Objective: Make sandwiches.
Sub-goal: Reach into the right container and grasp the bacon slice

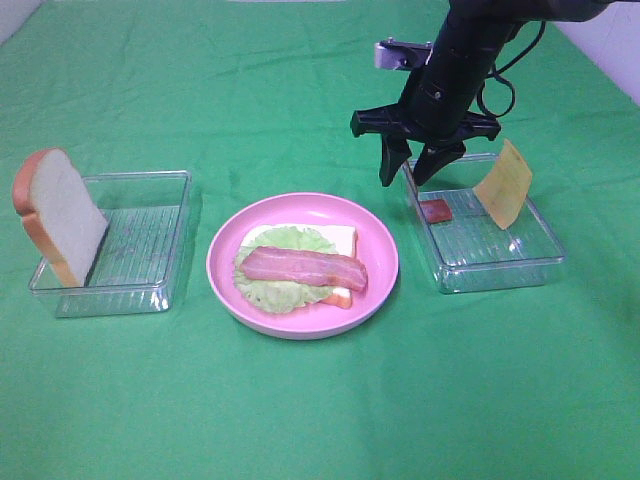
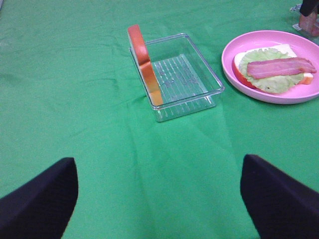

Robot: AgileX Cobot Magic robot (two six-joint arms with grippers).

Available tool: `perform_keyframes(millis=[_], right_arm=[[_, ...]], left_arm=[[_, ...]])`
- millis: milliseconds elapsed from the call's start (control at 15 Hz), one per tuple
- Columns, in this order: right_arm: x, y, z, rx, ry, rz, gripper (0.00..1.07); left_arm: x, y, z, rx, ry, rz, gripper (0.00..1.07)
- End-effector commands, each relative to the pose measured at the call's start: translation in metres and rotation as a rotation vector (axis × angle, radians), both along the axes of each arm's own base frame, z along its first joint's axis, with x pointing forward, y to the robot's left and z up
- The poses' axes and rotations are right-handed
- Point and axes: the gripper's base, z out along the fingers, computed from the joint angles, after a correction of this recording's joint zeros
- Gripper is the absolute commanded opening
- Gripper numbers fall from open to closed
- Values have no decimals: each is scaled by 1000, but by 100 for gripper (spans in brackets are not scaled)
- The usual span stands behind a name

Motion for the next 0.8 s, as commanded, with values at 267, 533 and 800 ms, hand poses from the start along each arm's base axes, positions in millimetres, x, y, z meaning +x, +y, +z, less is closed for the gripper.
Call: perform_keyframes(millis=[267, 533, 800], right_arm=[[4, -4, -1, -45, -34, -17, 10], [4, -7, -1, -73, -35, -24, 0], [2, -8, 11, -74, -53, -20, 0]], left_arm=[[-2, 1, 0, -12, -29, -3, 84], [-2, 1, 0, -12, -29, -3, 84], [-2, 1, 0, -12, -29, -3, 84]])
